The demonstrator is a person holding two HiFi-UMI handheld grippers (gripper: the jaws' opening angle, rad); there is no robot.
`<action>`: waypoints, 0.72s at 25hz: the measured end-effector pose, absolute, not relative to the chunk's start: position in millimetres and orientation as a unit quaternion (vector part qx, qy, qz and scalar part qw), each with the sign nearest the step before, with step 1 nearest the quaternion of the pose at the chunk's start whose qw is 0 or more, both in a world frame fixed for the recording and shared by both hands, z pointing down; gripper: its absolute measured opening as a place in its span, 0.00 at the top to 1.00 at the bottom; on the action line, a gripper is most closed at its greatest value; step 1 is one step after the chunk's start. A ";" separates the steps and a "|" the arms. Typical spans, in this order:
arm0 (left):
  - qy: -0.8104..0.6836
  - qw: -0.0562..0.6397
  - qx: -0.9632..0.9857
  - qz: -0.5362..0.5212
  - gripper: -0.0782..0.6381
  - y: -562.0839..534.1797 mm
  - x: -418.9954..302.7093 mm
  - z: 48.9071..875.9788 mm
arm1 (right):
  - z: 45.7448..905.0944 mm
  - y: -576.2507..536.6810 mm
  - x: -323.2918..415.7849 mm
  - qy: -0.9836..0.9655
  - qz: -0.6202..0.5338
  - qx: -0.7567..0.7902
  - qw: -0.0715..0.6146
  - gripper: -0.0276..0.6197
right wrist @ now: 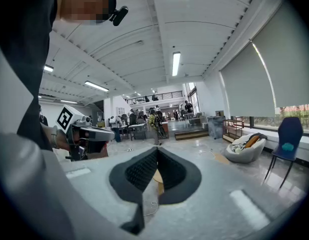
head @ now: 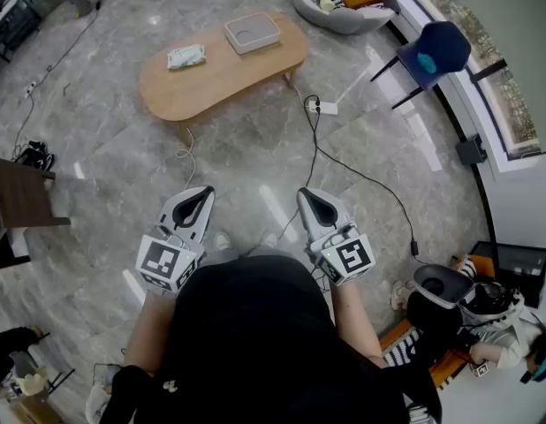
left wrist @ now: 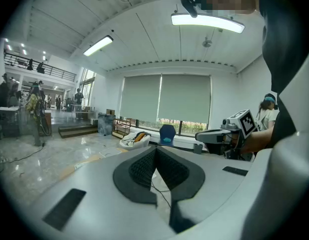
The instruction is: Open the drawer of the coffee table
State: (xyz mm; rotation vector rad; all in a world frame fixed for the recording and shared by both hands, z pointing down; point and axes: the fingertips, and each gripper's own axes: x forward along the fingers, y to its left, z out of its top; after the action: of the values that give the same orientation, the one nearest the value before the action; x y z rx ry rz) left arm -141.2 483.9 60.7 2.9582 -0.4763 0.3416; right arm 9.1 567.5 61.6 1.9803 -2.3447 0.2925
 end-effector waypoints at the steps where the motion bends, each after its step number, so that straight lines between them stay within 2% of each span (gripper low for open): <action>1: -0.156 0.062 0.979 0.115 0.87 481.1 -144.0 62.3 | 61.2 564.2 5.4 -0.760 0.096 0.642 0.032 0.96; 18: -0.152 0.091 0.975 0.132 0.87 400.2 -213.3 94.4 | 73.7 492.0 -44.2 -0.733 0.123 0.669 0.020 0.96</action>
State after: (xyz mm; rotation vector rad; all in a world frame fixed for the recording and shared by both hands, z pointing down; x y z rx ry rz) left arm -213.3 400.2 94.4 2.8983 -0.4503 0.3922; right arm -44.2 492.0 73.7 2.0752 -2.2737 0.3829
